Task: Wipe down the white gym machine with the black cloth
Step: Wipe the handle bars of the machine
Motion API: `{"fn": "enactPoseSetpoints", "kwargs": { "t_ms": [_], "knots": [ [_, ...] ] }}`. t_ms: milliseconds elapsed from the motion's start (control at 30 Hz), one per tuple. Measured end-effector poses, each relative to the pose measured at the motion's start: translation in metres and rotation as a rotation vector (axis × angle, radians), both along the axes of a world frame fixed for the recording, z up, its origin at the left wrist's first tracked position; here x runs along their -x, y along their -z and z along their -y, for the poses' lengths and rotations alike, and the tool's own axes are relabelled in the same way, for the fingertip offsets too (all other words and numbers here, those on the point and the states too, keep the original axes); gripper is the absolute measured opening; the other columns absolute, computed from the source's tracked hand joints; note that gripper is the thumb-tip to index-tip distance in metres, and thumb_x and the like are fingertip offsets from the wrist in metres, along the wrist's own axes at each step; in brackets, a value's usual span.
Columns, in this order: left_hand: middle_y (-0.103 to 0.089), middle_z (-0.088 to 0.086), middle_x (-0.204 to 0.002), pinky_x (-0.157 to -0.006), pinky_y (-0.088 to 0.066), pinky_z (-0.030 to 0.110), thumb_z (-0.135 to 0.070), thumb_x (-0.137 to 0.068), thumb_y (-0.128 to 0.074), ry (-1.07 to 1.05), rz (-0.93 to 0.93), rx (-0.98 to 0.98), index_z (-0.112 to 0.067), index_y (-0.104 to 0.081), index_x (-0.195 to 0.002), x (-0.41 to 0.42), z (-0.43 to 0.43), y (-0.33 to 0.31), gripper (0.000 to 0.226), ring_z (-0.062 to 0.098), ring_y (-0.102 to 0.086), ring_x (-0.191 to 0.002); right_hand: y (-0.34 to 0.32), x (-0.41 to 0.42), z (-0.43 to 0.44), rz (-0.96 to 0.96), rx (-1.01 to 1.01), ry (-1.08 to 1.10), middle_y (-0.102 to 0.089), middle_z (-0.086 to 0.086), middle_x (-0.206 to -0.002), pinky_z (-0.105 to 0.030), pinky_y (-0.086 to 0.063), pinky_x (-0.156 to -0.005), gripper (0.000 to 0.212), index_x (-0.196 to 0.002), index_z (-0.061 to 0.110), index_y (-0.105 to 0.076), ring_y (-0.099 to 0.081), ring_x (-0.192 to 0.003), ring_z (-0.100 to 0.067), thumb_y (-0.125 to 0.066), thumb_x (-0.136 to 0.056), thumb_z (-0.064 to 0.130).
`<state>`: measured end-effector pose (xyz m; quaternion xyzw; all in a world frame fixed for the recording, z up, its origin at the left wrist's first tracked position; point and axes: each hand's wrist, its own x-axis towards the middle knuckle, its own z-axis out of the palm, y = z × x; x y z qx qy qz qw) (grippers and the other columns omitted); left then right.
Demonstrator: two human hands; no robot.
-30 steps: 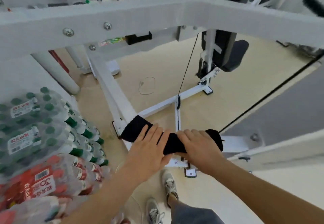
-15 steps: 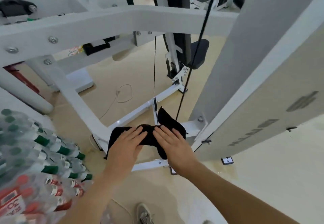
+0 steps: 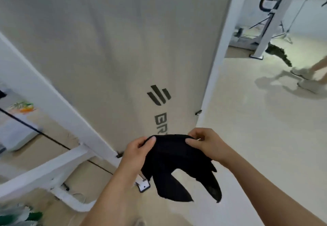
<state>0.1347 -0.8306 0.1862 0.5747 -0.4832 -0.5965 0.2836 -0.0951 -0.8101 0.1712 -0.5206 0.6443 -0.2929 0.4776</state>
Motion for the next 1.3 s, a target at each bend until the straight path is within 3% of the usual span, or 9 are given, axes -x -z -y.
{"fn": "enactPoseSetpoints", "kwargs": {
  "t_ms": [200, 333, 433, 533, 667, 900, 1000, 1133, 1300],
  "knots": [
    [-0.077, 0.002, -0.095, -0.09, -0.052, 0.036, -0.043, -0.101, -0.045, 0.045, -0.114, -0.111, -0.017, -0.077, -0.092, 0.119, 0.024, -0.018, 0.042, 0.015, -0.073, -0.091, -0.027, 0.118, 0.002, 0.056, -0.118, -0.018, -0.073, -0.003, -0.089, -0.024, -0.052, -0.07, 0.022, -0.091, 0.021, -0.071, -0.067, -0.073, -0.012, -0.063, -0.093, 0.042],
    [-0.073, 0.015, -0.106, -0.087, -0.056, 0.044, -0.037, -0.088, -0.065, 0.028, -0.212, -0.167, -0.011, -0.068, -0.11, 0.166, 0.053, -0.004, 0.034, 0.025, -0.072, -0.095, -0.023, 0.187, 0.024, 0.014, -0.178, -0.139, -0.065, -0.002, -0.106, -0.033, -0.058, -0.076, 0.033, -0.103, 0.029, -0.061, -0.07, -0.091, -0.025, -0.083, -0.078, 0.021],
    [-0.07, 0.006, -0.108, -0.076, -0.058, 0.035, -0.012, -0.08, -0.079, 0.299, -0.031, -0.033, -0.031, -0.059, -0.114, 0.195, 0.072, 0.013, 0.044, 0.02, -0.071, -0.094, -0.018, 0.232, 0.058, -0.126, -0.108, -0.106, -0.067, 0.001, -0.093, -0.033, -0.054, -0.073, 0.022, -0.088, 0.025, -0.06, -0.068, -0.083, -0.024, -0.077, -0.08, 0.014],
    [-0.066, -0.02, -0.099, -0.078, -0.05, 0.016, -0.02, -0.082, -0.076, 0.423, 0.242, 0.115, -0.046, -0.06, -0.1, 0.235, 0.09, 0.03, 0.035, -0.001, -0.063, -0.092, -0.019, 0.275, 0.105, -0.142, -0.112, -0.138, -0.071, 0.007, -0.078, -0.023, -0.05, -0.07, 0.007, -0.08, 0.02, -0.07, -0.066, -0.075, -0.01, -0.072, -0.087, 0.019],
    [-0.069, -0.005, -0.078, -0.064, -0.05, 0.023, -0.024, -0.092, -0.066, 0.231, 0.121, -0.003, -0.025, -0.072, -0.088, 0.293, 0.114, 0.039, 0.007, 0.012, -0.063, -0.07, -0.018, 0.318, 0.162, 0.023, -0.141, -0.088, -0.057, 0.0, -0.067, -0.024, -0.043, -0.062, 0.039, -0.076, 0.0, -0.061, -0.054, -0.062, -0.014, -0.059, -0.098, 0.032],
    [-0.062, -0.005, -0.094, -0.075, -0.041, 0.011, -0.03, -0.095, -0.059, 0.155, 0.15, -0.01, -0.003, -0.065, -0.078, 0.386, 0.17, 0.032, 0.031, 0.008, -0.057, -0.084, -0.001, 0.35, 0.251, 0.003, -0.075, 0.024, -0.043, 0.001, -0.057, -0.024, -0.035, -0.052, 0.042, -0.066, 0.009, -0.051, -0.042, -0.05, -0.013, -0.054, -0.1, 0.034],
    [-0.053, 0.008, -0.078, -0.075, -0.046, 0.028, -0.052, -0.091, -0.052, -0.041, 0.037, -0.007, -0.002, -0.056, -0.083, 0.415, 0.206, 0.019, 0.051, 0.016, -0.051, -0.076, -0.005, 0.374, 0.298, 0.036, -0.066, 0.01, -0.046, 0.008, -0.055, -0.022, -0.036, -0.056, 0.047, -0.063, 0.014, -0.048, -0.047, -0.053, -0.009, -0.052, -0.099, 0.044],
    [-0.074, 0.012, -0.102, -0.076, -0.052, 0.04, -0.036, -0.102, -0.045, -0.422, -0.281, -0.152, -0.006, -0.07, -0.102, 0.451, 0.27, 0.0, 0.039, 0.027, -0.071, -0.092, -0.009, 0.433, 0.368, 0.245, -0.213, -0.301, -0.072, 0.003, -0.099, -0.032, -0.054, -0.082, 0.043, -0.107, 0.035, -0.066, -0.07, -0.088, -0.014, -0.068, -0.077, 0.065],
    [-0.073, 0.02, -0.104, -0.077, -0.053, 0.04, -0.033, -0.093, -0.057, -0.664, -0.458, -0.2, -0.003, -0.076, -0.095, 0.491, 0.356, -0.021, 0.036, 0.031, -0.073, -0.09, -0.013, 0.5, 0.46, 0.127, -0.229, -0.669, -0.065, -0.004, -0.102, -0.035, -0.051, -0.08, 0.04, -0.106, 0.03, -0.064, -0.066, -0.092, -0.024, -0.081, -0.071, 0.028]
  ]
}}
